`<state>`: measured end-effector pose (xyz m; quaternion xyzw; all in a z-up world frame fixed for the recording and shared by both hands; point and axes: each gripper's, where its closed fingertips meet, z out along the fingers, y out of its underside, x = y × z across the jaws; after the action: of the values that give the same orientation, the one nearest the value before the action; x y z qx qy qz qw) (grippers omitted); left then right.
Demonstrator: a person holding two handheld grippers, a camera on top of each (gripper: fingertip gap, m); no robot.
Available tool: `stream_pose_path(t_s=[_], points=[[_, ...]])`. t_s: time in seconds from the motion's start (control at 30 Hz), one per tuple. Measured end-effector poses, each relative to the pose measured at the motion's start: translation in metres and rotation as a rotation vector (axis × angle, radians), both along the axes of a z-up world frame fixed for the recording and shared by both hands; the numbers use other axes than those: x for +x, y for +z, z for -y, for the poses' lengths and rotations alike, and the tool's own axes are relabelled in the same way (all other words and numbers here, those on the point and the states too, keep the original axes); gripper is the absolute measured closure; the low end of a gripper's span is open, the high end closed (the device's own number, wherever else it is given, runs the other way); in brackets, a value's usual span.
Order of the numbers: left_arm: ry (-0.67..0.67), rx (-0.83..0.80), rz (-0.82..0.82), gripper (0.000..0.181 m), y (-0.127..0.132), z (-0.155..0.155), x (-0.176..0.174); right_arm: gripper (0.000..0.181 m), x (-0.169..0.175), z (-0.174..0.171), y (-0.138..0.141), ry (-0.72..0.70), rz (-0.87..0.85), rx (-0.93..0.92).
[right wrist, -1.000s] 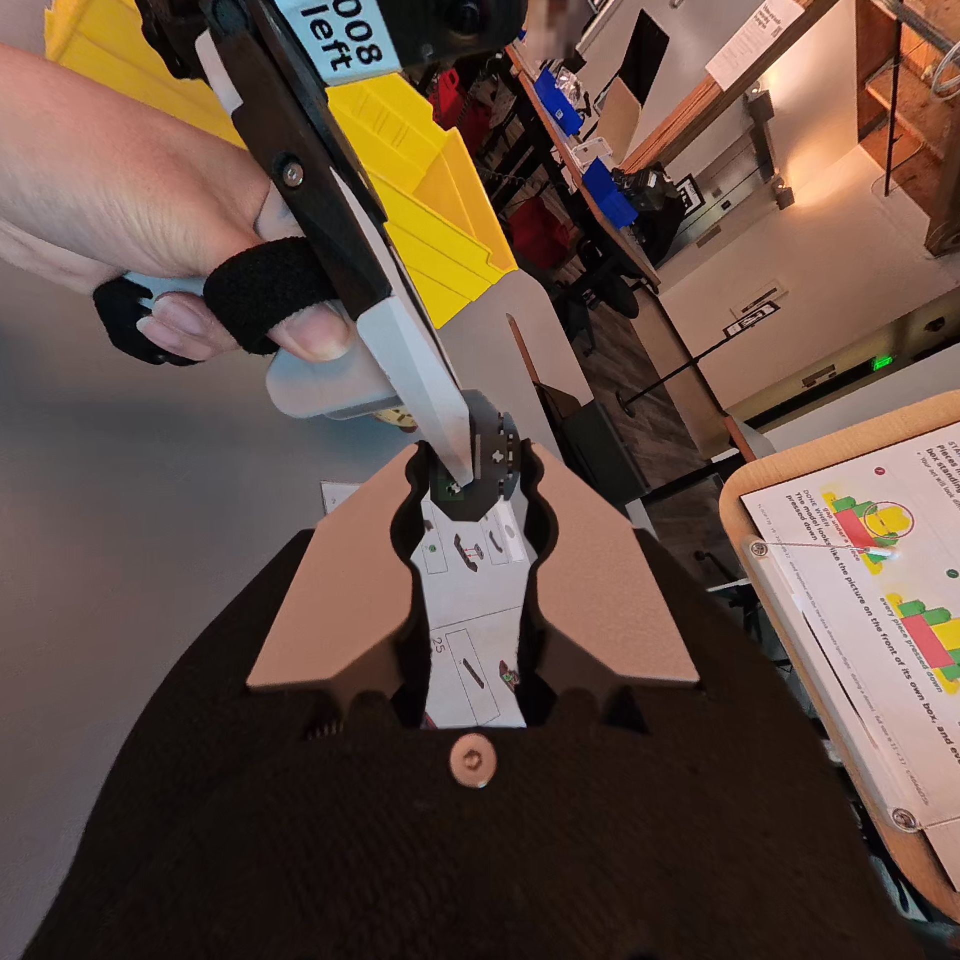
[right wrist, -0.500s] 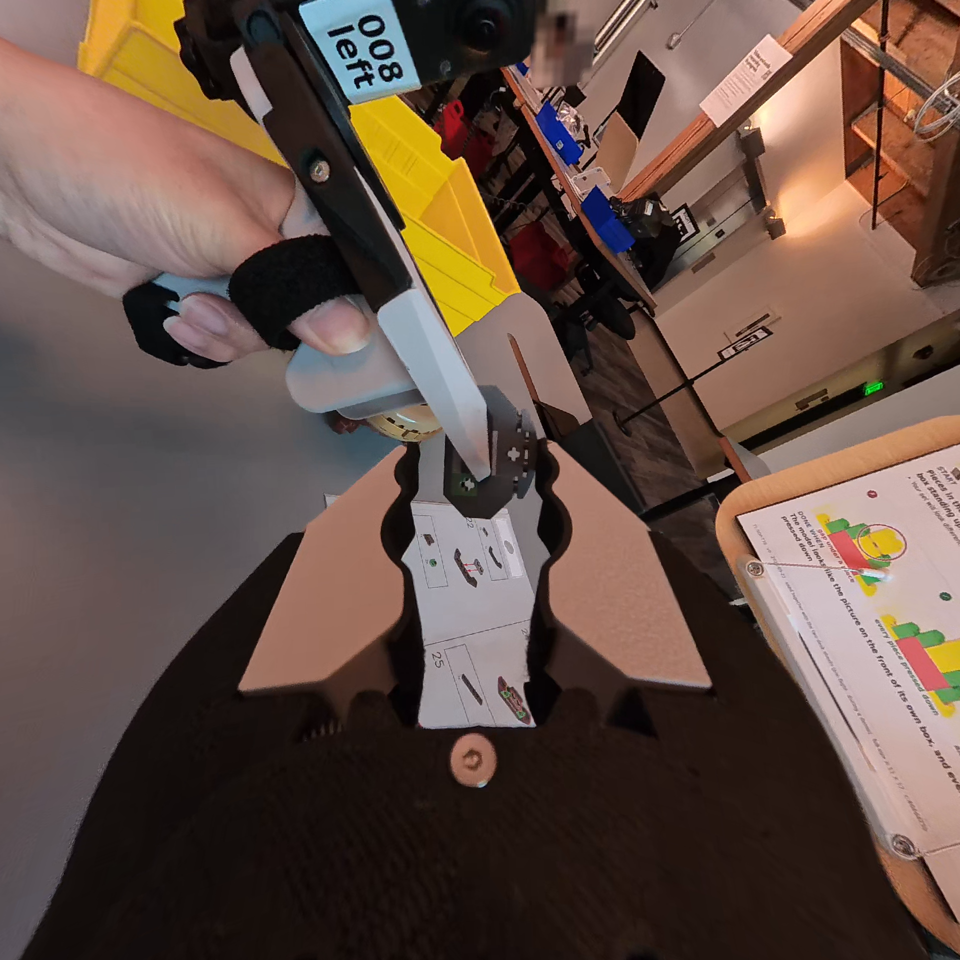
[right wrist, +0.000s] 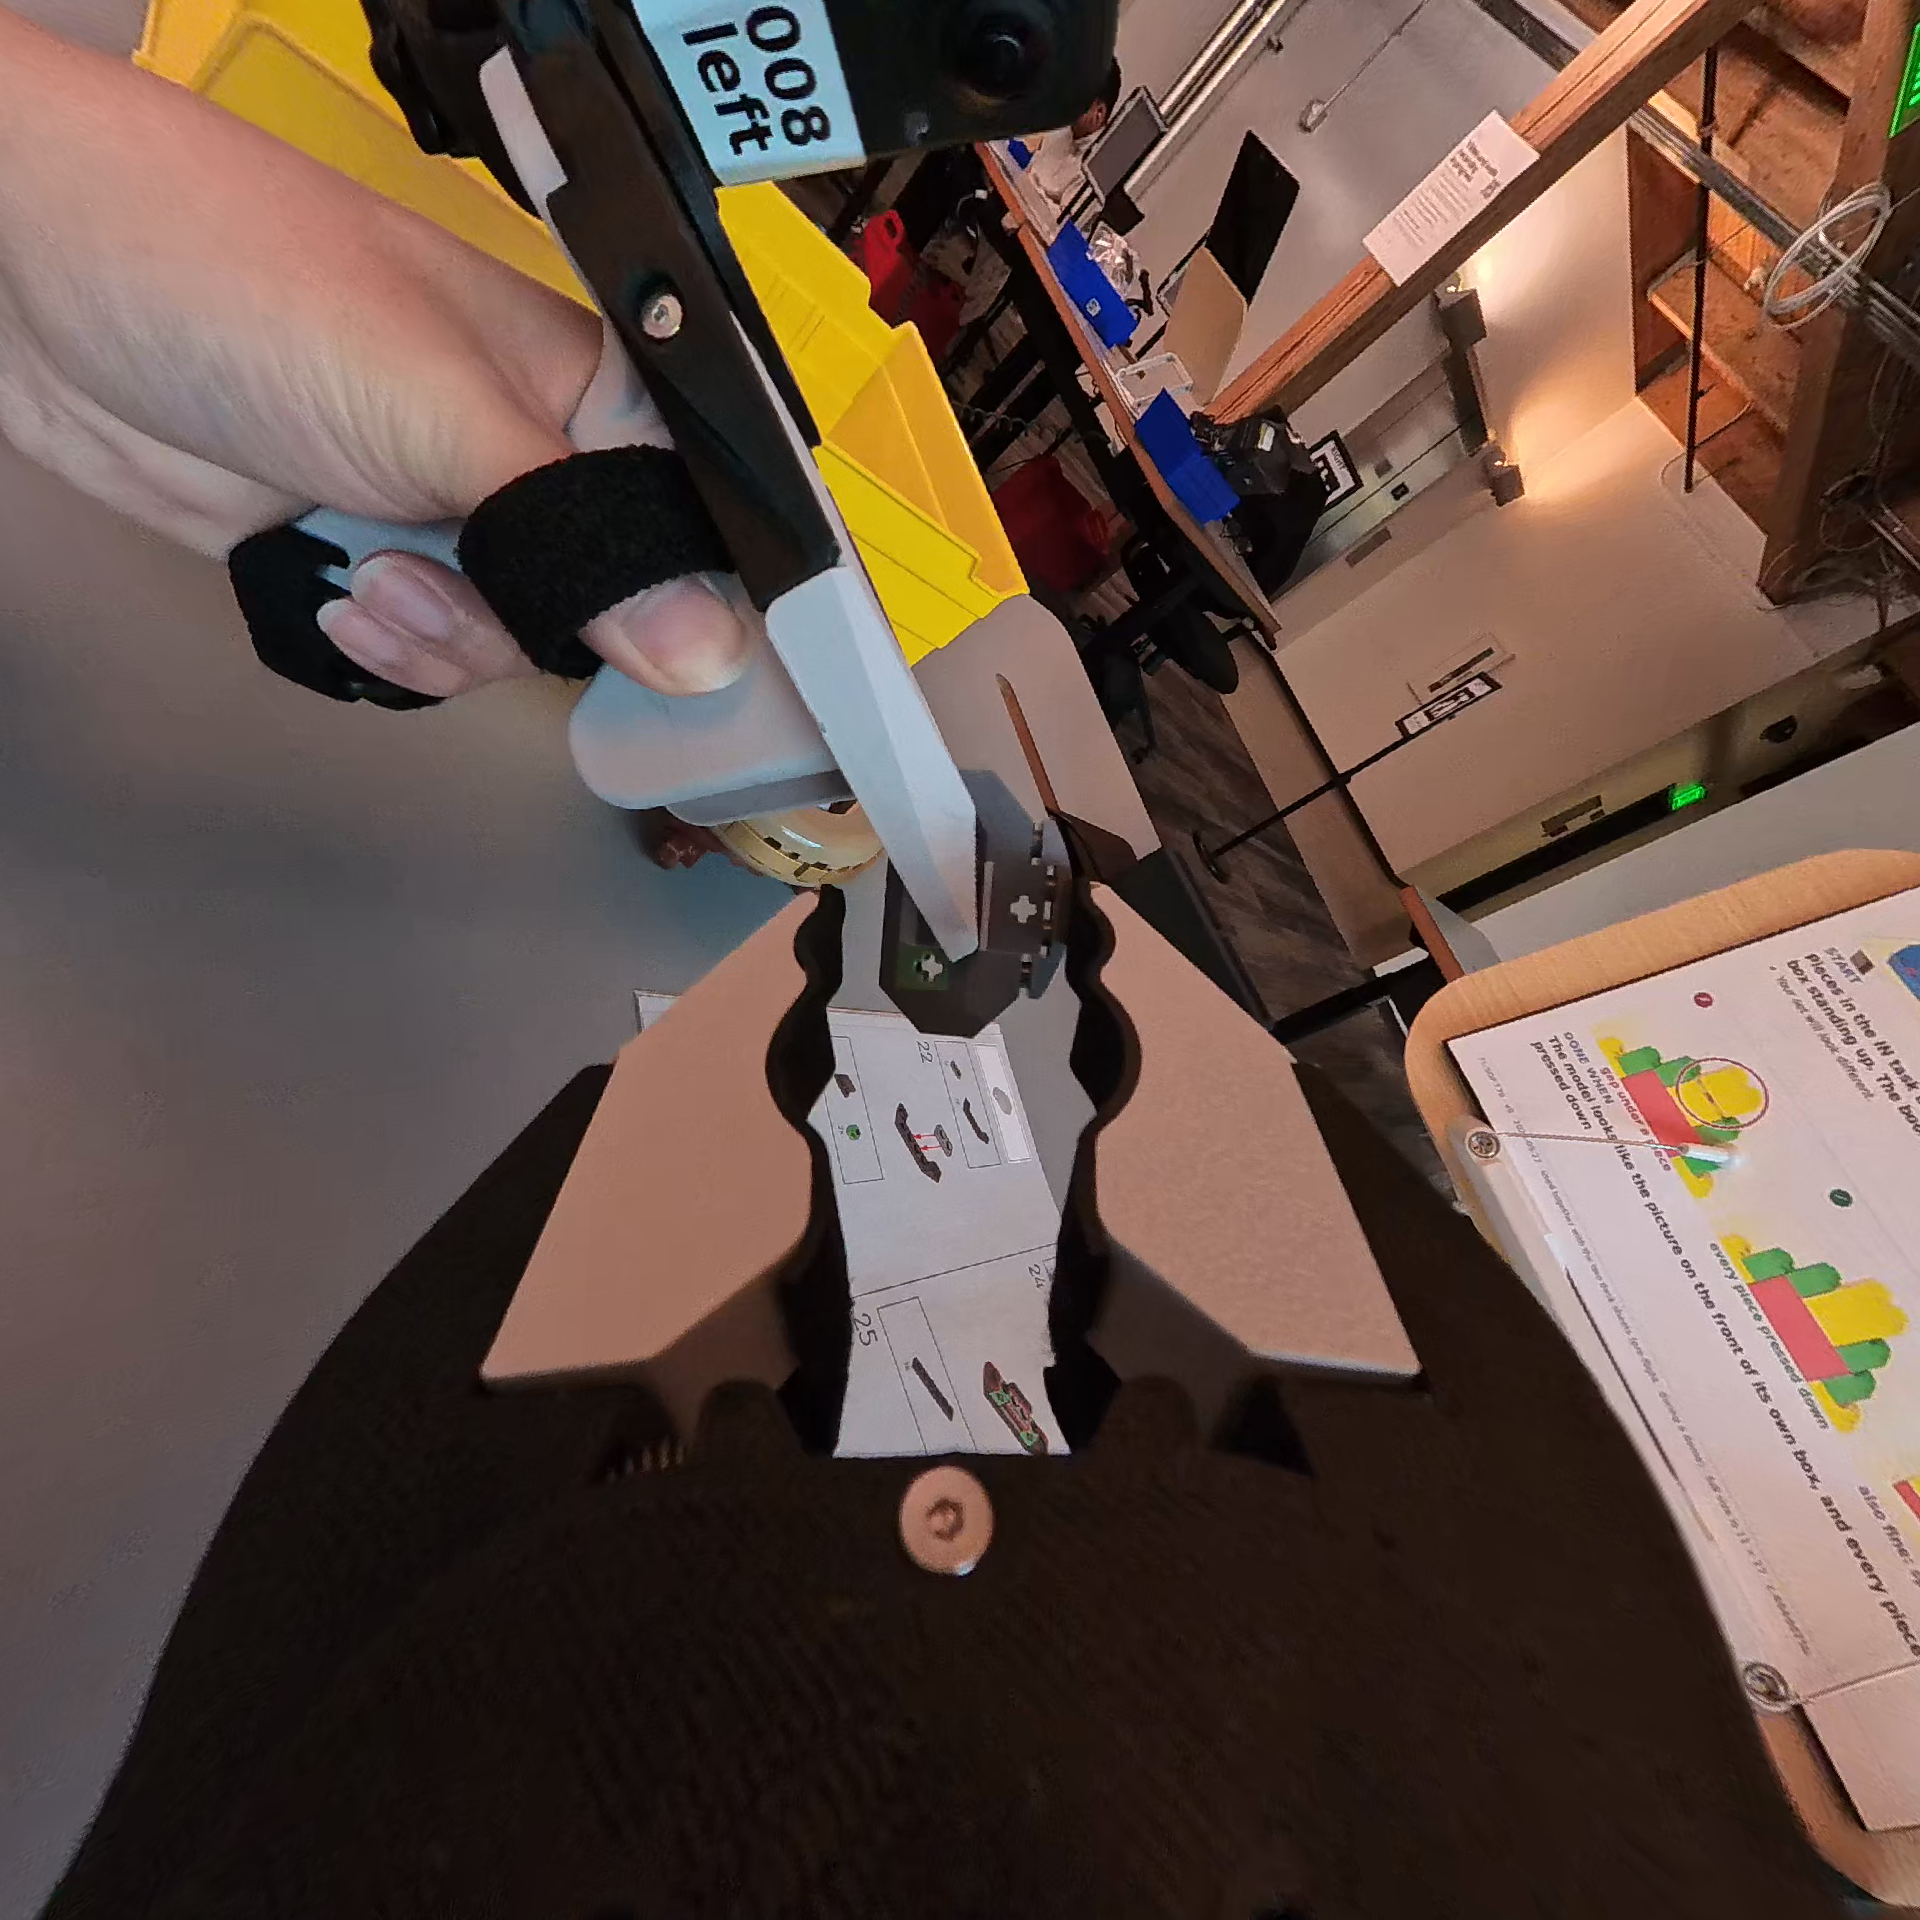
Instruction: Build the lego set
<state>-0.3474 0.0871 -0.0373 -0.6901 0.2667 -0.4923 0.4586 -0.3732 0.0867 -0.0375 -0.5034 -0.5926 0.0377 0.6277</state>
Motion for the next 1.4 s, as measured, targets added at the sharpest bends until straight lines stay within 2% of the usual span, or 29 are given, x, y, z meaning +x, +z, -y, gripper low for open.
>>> stream_pose_path(t_s=[0.13, 0.2, 0.47, 0.93, 1.4], points=[[-0.009, 0.009, -0.012, 0.173, -0.001, 0.001, 0.000, 0.139, 0.000, 0.001, 0.000, 0.016, -0.014, -0.008], [-0.031, 0.008, -0.013, 0.173, -0.001, 0.002, 0.002, 0.147, 0.003, -0.001, 0.003, 0.014, -0.027, -0.013], [-0.054, 0.085, -0.041, 0.172, -0.001, 0.004, 0.006, 0.142, 0.009, 0.004, 0.003, 0.067, 0.028, -0.016], [-0.041, 0.205, -0.076, 0.172, 0.007, 0.009, 0.009, 0.147, 0.012, 0.006, 0.012, 0.063, 0.035, 0.025], [-0.037, 0.234, -0.063, 0.173, 0.012, 0.010, 0.007, 0.147, 0.012, 0.008, 0.017, 0.063, 0.036, 0.117]])
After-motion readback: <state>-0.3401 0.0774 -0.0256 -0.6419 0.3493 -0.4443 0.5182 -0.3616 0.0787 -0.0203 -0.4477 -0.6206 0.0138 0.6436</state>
